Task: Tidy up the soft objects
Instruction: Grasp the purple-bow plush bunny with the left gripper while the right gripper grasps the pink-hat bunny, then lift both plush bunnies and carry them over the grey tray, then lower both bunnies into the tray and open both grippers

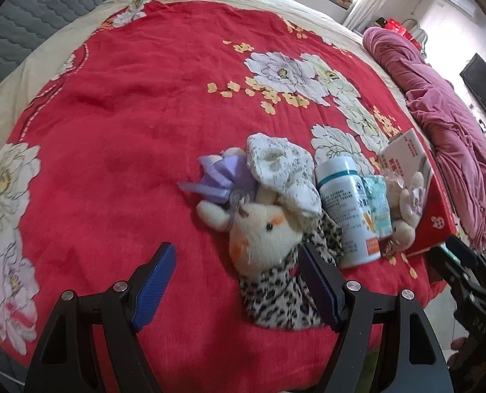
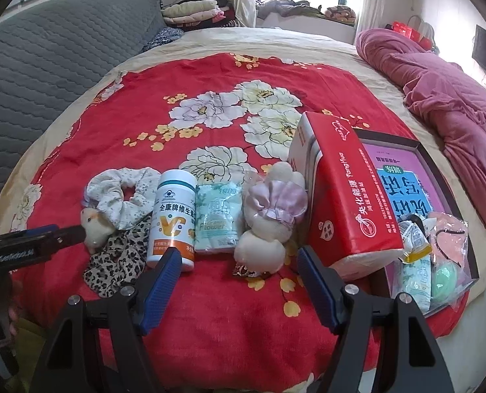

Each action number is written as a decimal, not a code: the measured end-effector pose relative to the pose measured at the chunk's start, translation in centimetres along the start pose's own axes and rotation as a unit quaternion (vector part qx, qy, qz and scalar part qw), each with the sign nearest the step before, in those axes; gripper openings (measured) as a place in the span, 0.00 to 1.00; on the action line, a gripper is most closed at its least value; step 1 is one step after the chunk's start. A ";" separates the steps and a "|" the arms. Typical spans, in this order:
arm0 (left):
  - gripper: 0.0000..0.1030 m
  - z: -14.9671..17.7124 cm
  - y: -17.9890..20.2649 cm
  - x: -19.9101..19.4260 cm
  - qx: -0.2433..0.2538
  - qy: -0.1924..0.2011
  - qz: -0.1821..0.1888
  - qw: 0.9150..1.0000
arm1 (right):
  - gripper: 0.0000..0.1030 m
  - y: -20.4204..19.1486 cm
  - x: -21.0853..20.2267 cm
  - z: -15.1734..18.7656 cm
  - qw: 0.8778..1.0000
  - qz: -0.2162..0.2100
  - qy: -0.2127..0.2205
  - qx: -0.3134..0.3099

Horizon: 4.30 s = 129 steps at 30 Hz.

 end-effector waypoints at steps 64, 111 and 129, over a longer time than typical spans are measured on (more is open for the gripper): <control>0.39 -3.5 8.0 -5.7 0.029 0.064 0.089 0.994 | 0.38 6.6 -2.5 -3.6 0.987 -0.033 0.021 0.153; 0.39 7.8 39.2 13.2 0.239 -0.123 0.158 0.950 | 0.38 30.0 5.9 6.1 0.968 0.041 -0.044 0.243; 0.40 7.3 38.6 16.8 0.227 -0.136 0.147 0.953 | 0.38 30.4 9.6 3.3 0.976 0.035 -0.037 0.212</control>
Point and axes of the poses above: each gripper's, at about its wrist camera, not at the fingertips, and x roughly the way its jaws point, y to its right, z to its underside, the point moved 10 cm from there along x, roughly the way its jaws point, and after that the axes turned 14 degrees about z, right-handed, at the moved point
